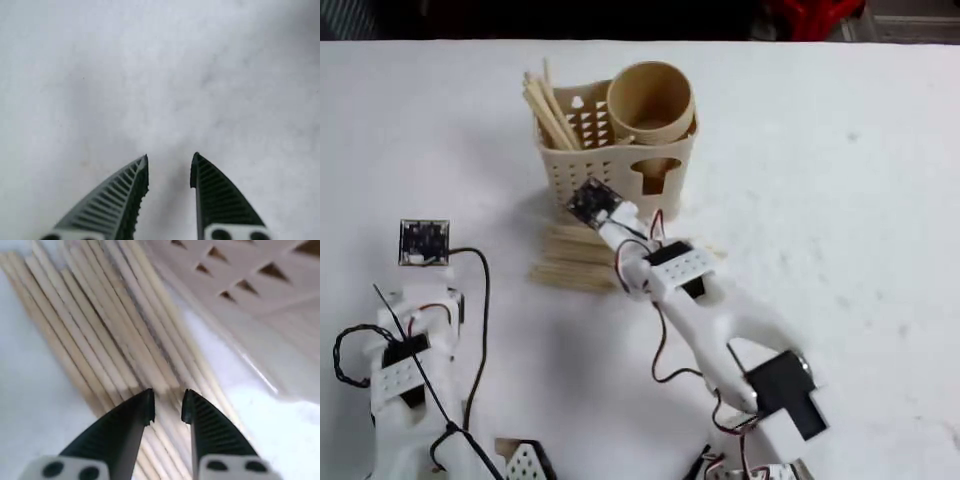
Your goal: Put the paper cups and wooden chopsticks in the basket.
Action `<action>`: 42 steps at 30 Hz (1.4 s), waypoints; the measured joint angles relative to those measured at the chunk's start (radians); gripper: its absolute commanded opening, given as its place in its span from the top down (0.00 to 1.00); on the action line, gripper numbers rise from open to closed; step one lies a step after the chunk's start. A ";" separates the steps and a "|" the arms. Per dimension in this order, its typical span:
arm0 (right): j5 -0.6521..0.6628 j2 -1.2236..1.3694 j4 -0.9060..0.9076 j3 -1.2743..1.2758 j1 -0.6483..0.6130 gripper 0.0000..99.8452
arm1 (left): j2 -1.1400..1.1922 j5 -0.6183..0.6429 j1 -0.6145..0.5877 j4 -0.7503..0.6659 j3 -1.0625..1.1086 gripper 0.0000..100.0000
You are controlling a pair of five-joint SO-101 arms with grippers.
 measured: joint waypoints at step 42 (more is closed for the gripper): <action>-0.014 -0.014 -0.621 0.250 0.064 0.98 | 0.000 0.000 0.000 0.000 0.000 0.85</action>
